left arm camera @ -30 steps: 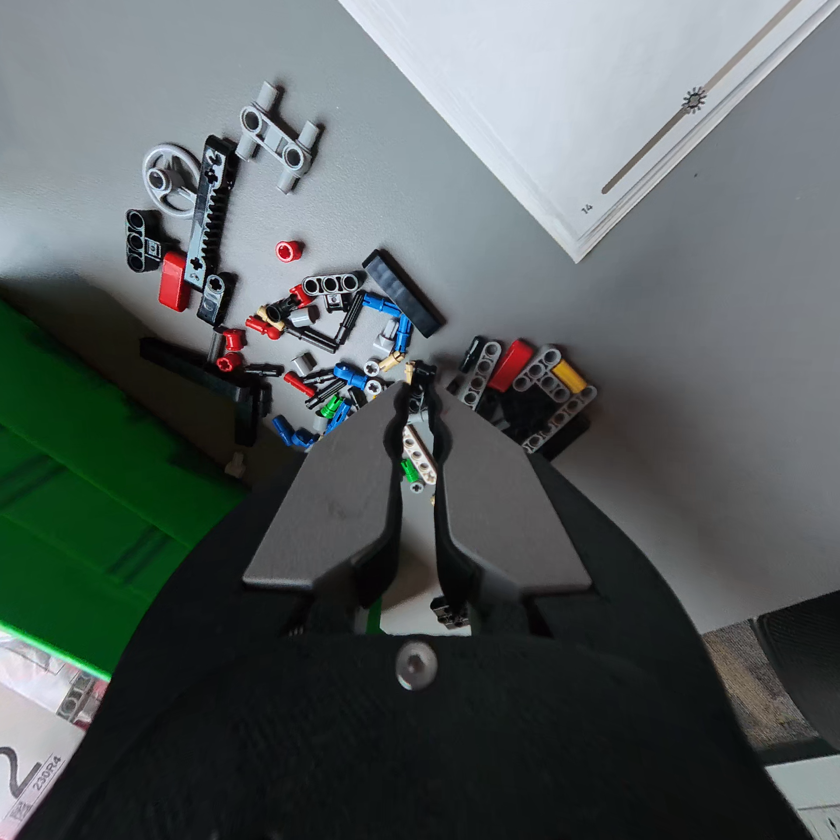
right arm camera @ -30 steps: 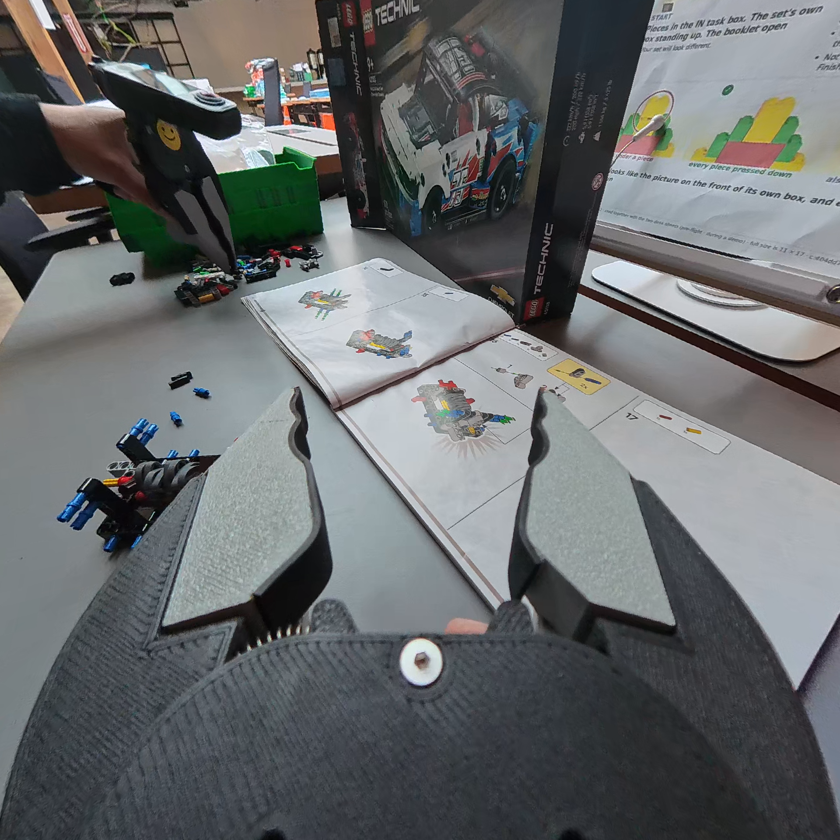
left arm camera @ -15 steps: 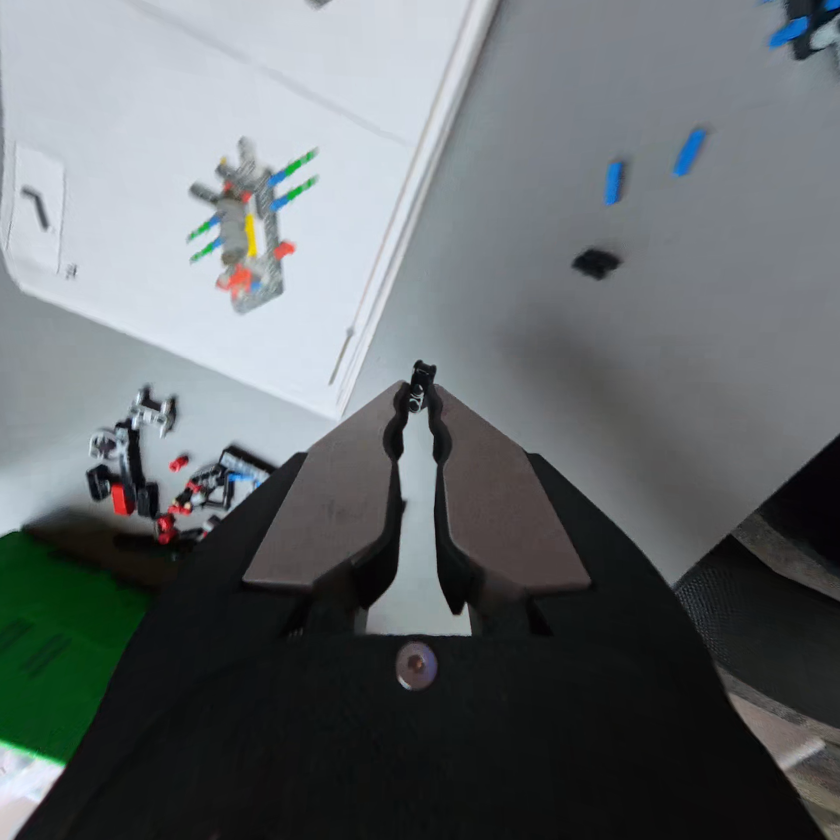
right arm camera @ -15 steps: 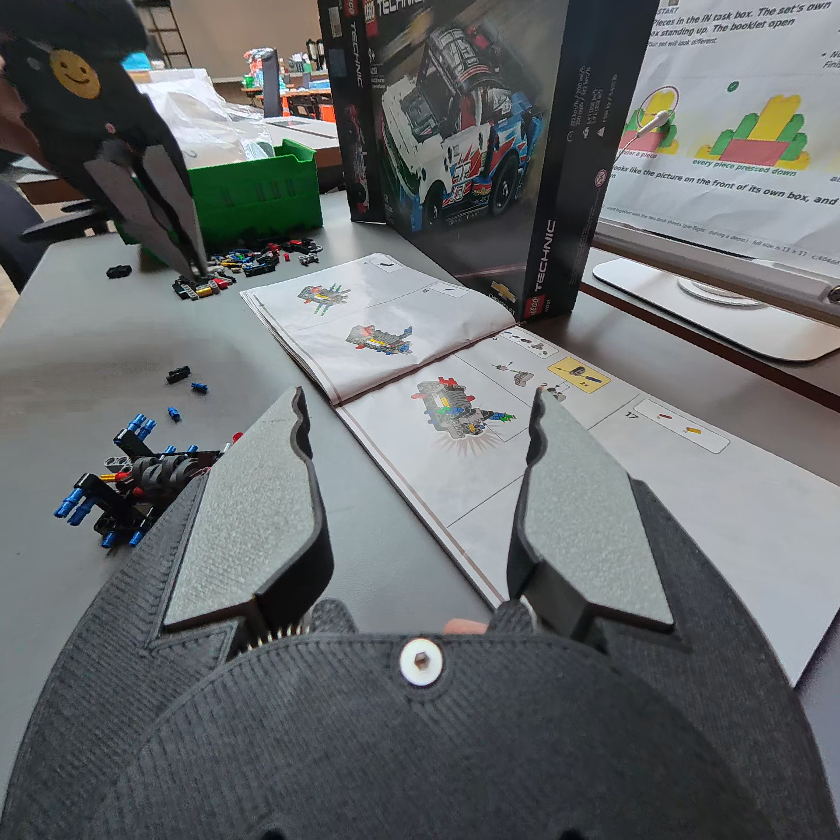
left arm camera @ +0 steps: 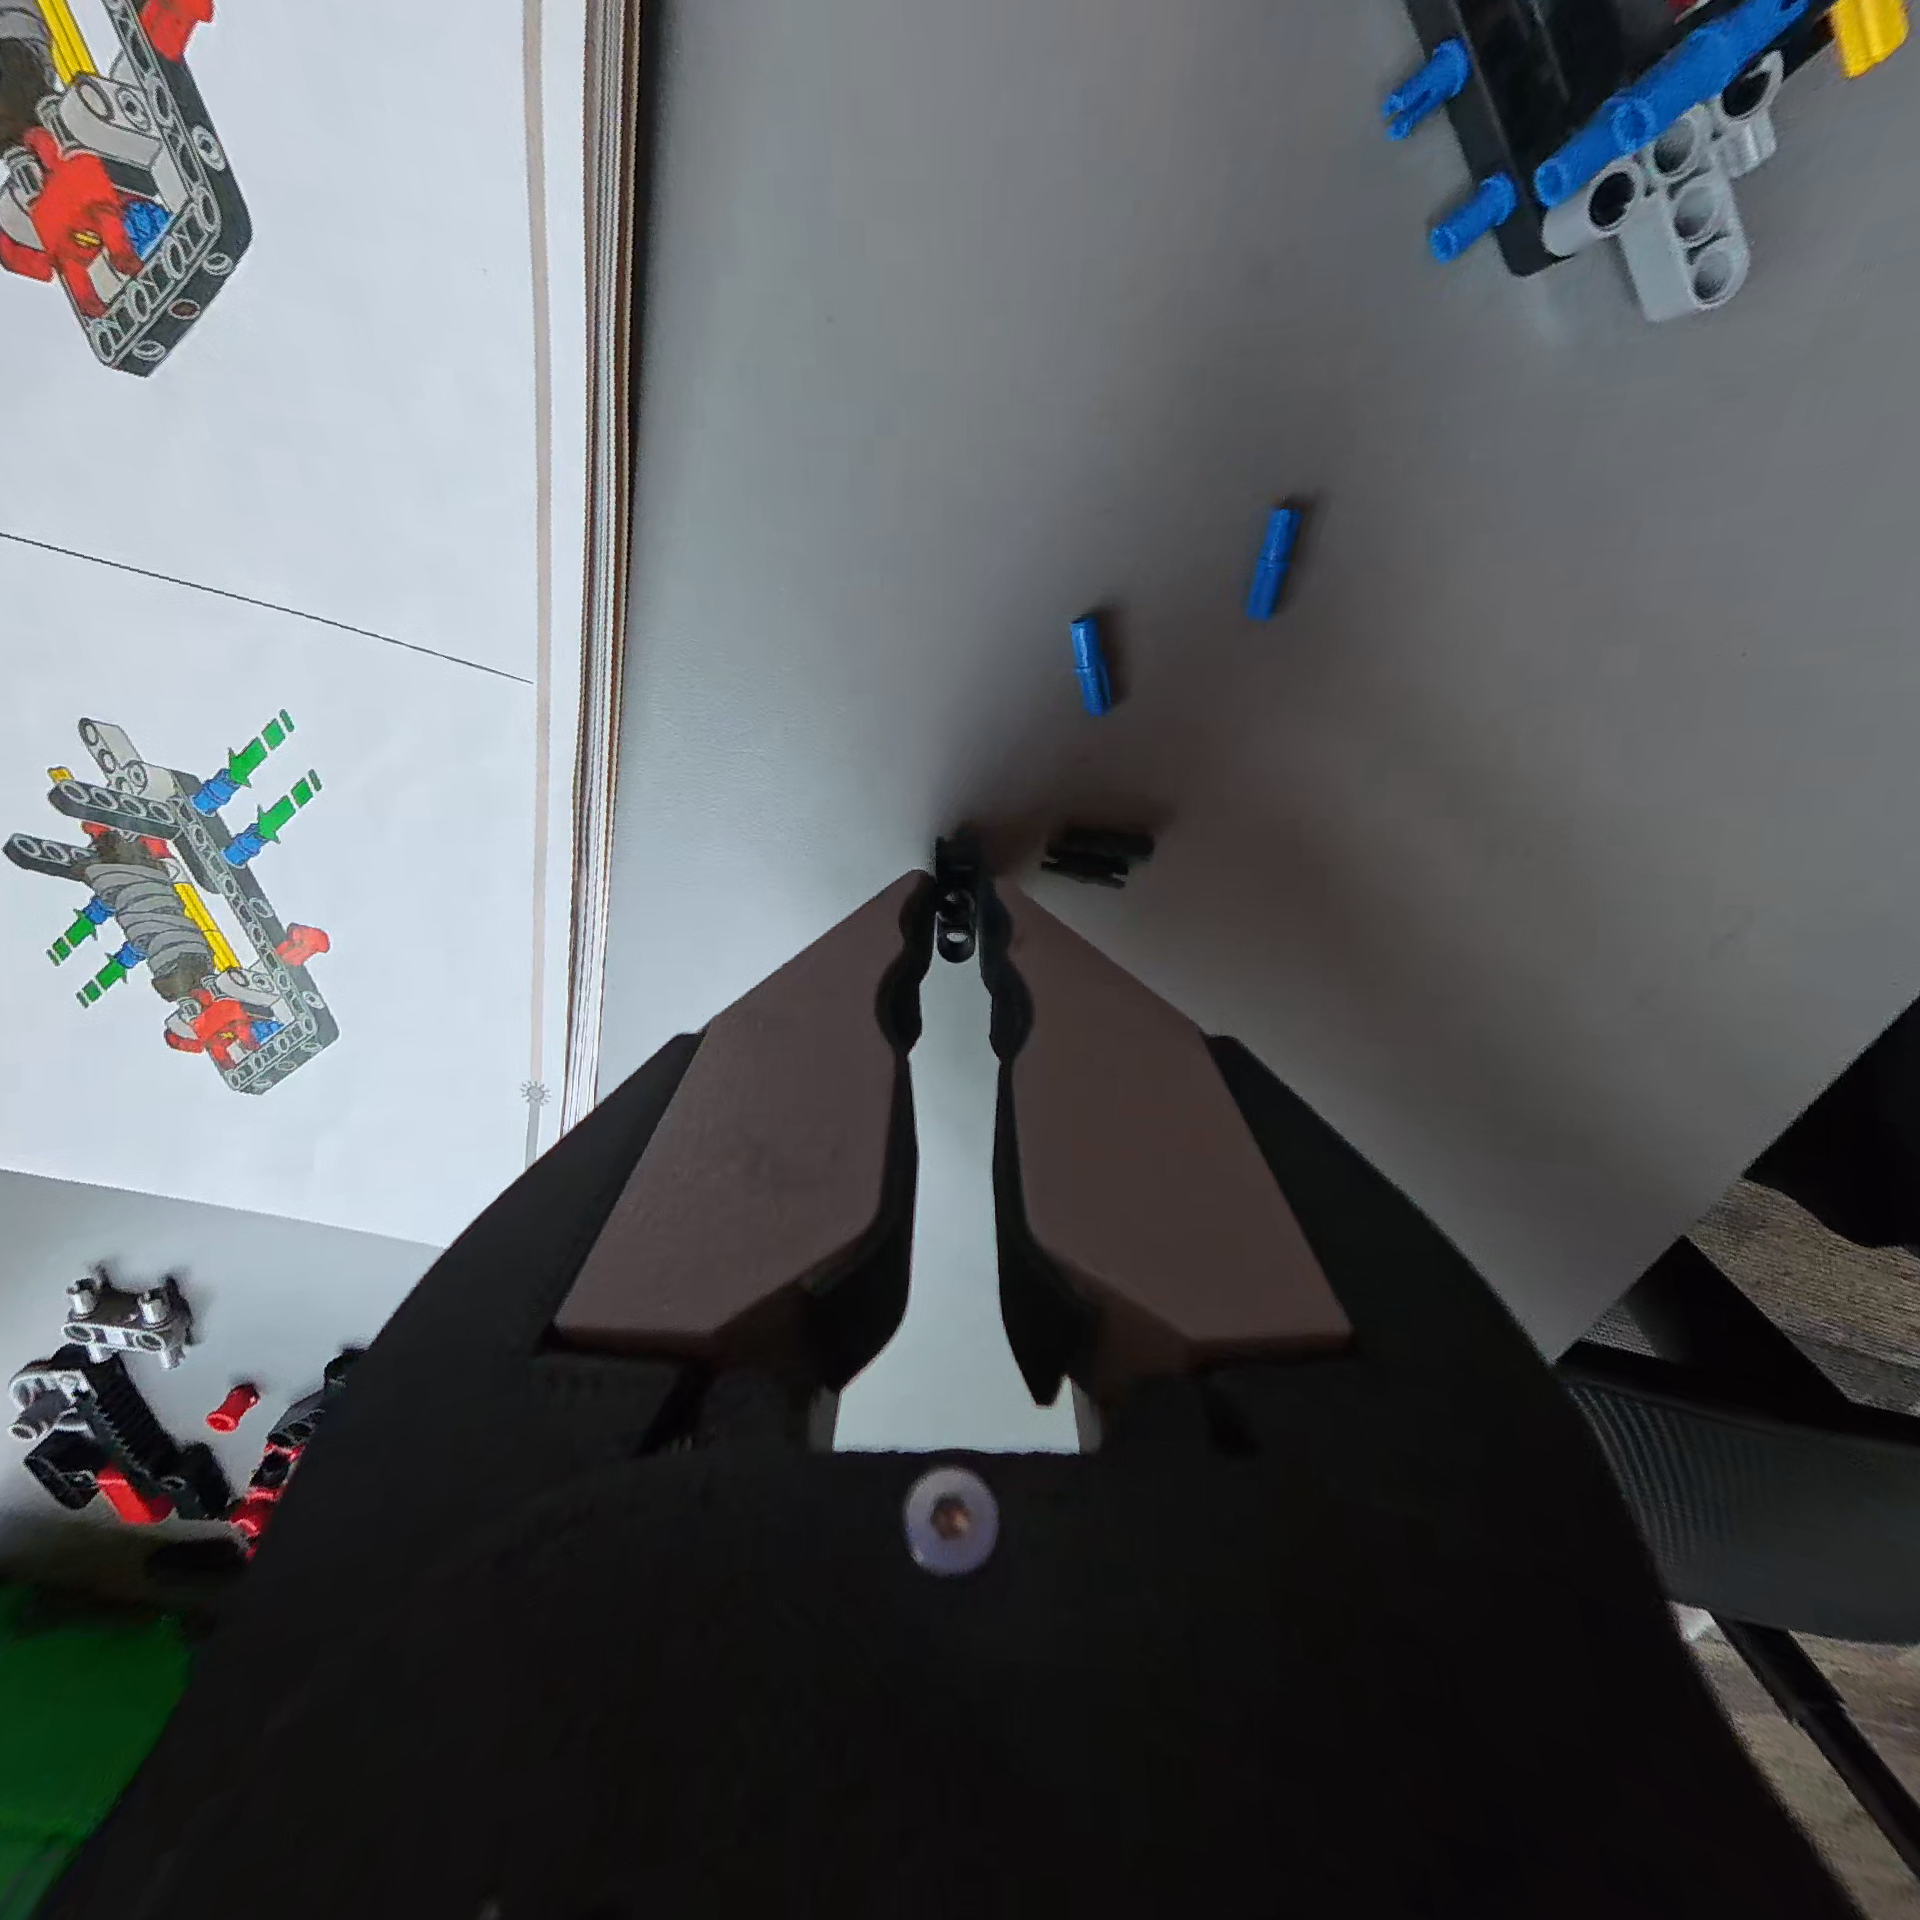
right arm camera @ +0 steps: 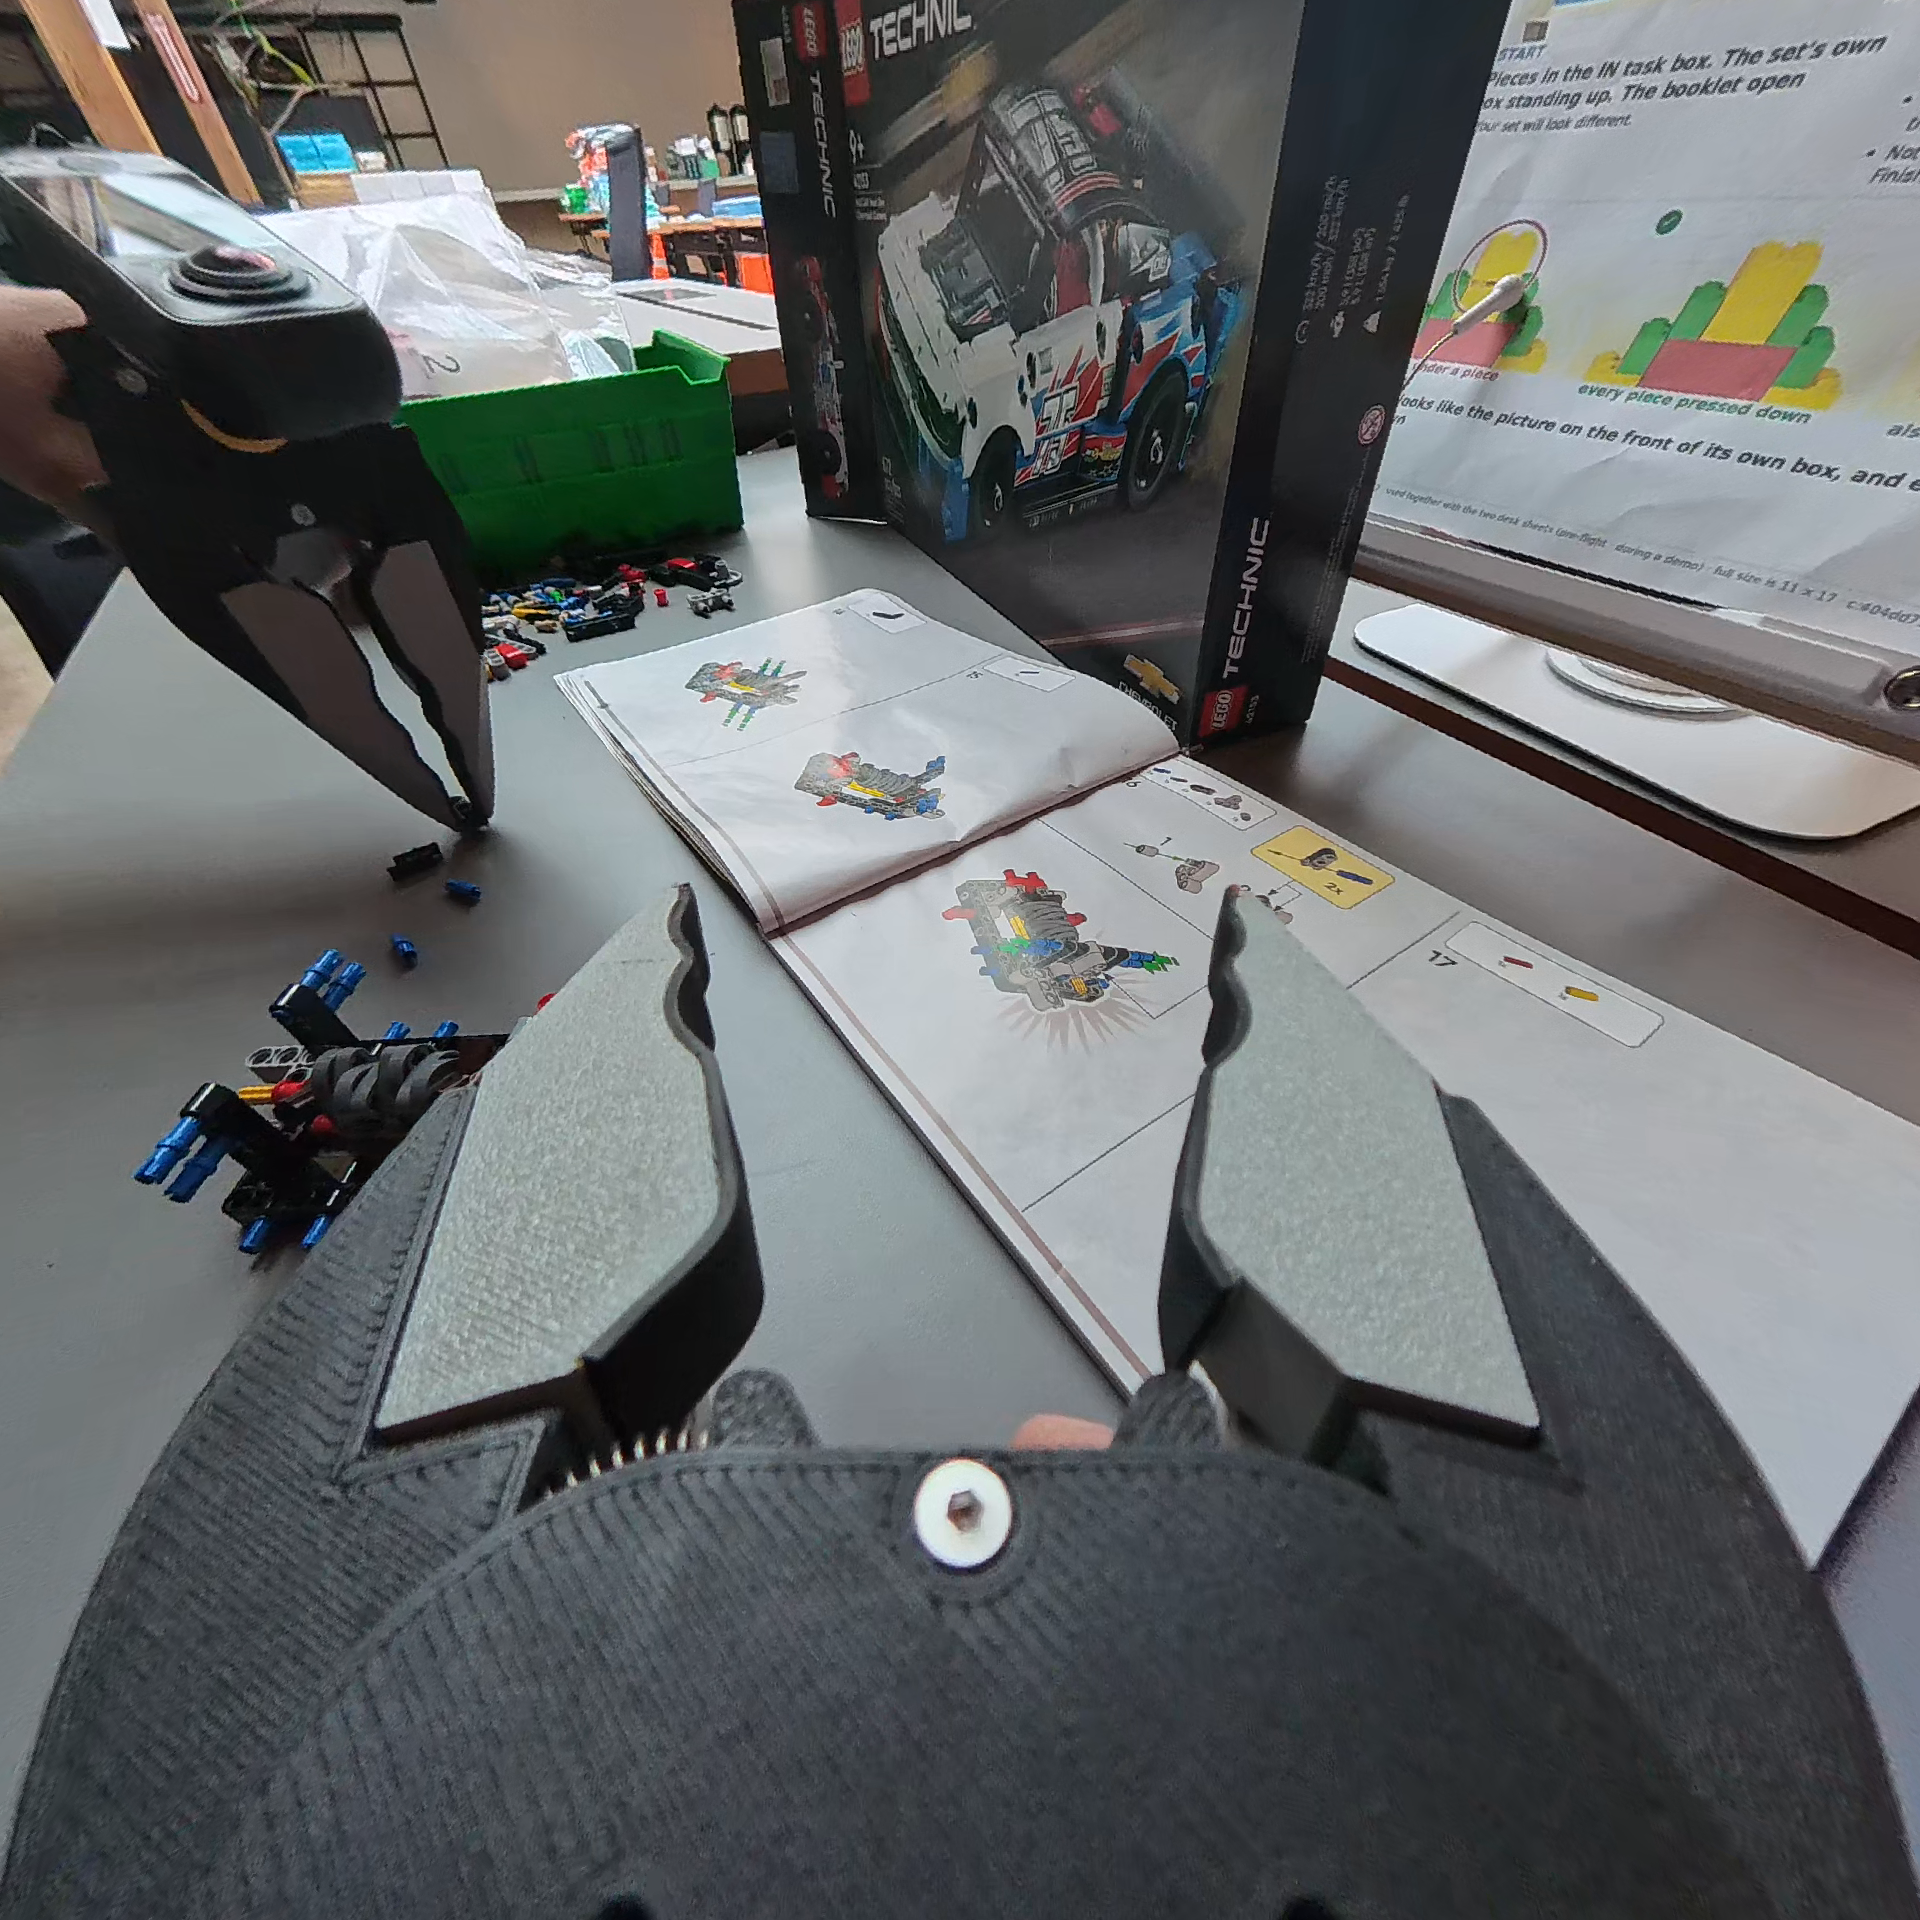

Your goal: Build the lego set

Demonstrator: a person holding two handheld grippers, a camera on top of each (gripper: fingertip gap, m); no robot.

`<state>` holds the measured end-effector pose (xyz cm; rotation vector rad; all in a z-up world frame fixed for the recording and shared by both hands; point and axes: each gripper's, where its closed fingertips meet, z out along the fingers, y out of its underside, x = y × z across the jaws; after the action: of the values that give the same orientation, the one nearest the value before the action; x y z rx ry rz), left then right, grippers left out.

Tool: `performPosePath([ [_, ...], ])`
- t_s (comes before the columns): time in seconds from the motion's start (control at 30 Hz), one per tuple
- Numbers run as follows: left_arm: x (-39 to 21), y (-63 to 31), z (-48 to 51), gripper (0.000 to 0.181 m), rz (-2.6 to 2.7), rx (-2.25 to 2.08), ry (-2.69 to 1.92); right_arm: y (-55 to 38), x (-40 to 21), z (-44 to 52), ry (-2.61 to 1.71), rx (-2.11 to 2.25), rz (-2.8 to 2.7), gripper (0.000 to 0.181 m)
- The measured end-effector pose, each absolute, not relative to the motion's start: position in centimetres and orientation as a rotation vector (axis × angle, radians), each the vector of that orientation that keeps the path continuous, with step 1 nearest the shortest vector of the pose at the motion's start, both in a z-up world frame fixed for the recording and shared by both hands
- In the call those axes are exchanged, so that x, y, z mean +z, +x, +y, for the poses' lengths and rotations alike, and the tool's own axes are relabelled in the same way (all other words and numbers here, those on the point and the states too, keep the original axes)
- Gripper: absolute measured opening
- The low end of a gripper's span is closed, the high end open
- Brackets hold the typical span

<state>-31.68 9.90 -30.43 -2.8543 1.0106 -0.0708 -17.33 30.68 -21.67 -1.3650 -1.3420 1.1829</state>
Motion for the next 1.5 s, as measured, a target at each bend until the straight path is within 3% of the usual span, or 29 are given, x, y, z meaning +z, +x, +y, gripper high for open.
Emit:
performPosePath([
  [0.43,-26.5,-34.0,10.6,0.005,0.857,-0.057,-2.736,-17.4,-22.1,31.0,-1.386,1.189,-1.342,0.094],
  [0.7,-23.6,-46.7,7.4,0.005,0.416,0.266,-2.835,-17.5,-22.4,31.1,-1.399,1.196,-1.339,0.095],
  [0.87,-25.0,-52.6,4.6,0.006,0.180,0.321,-2.930,-17.5,-22.4,31.2,-1.405,1.196,-1.332,0.094],
  [1.5,-27.7,-48.9,3.4,0.006,0.197,-0.044,-2.984,-17.3,-22.4,31.2,-1.408,1.195,-1.328,0.094],
])
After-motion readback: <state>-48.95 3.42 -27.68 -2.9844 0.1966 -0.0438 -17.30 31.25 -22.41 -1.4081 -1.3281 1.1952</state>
